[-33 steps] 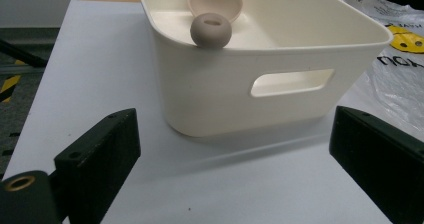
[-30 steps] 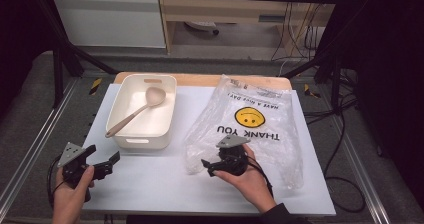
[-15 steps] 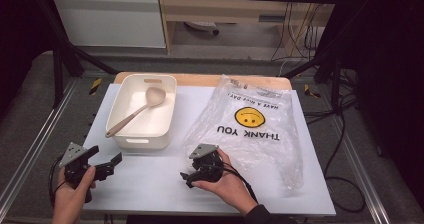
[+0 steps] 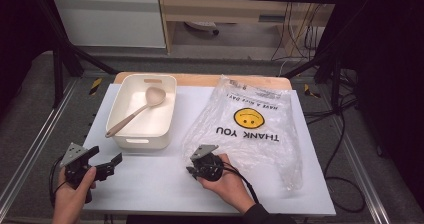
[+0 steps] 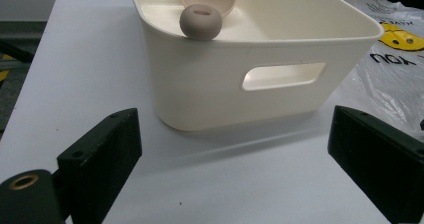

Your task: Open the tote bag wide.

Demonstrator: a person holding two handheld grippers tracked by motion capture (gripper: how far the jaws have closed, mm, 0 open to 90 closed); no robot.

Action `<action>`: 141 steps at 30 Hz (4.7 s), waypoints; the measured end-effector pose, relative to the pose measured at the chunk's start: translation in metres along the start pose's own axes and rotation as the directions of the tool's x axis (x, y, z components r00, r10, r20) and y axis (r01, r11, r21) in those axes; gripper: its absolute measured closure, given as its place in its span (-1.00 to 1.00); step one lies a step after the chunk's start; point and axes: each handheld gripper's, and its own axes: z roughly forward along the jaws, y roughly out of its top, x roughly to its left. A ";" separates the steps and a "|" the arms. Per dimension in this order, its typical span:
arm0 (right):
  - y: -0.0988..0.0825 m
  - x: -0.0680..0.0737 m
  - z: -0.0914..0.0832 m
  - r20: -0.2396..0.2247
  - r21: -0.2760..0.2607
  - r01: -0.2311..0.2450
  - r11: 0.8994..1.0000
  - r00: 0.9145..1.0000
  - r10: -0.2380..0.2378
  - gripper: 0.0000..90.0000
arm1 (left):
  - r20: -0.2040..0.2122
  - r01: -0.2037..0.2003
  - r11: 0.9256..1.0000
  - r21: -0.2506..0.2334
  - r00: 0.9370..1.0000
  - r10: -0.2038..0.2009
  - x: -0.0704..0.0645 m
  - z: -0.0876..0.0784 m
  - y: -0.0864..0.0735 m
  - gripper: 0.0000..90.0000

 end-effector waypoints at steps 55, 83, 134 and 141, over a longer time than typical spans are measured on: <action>0.114 -0.049 0.010 0.105 -0.231 -0.184 0.956 0.972 0.212 0.87 | -0.023 -0.010 0.999 0.033 1.000 0.011 0.002 0.002 -0.002 -0.85; 0.085 -0.040 -0.038 0.139 -0.144 -0.111 0.983 0.982 0.131 -0.73 | -0.020 0.003 1.000 -0.010 1.000 -0.003 0.003 -0.001 -0.001 -0.86; -0.016 -0.131 -0.046 0.192 -0.051 -0.216 0.975 0.956 0.222 -0.80 | -0.020 0.015 1.000 -0.017 1.000 -0.016 0.002 -0.003 -0.002 -0.86; -0.020 -0.127 -0.034 0.208 -0.005 -0.199 0.980 0.958 0.196 -0.84 | -0.019 0.015 1.000 -0.014 1.000 -0.015 0.001 -0.002 -0.002 -0.86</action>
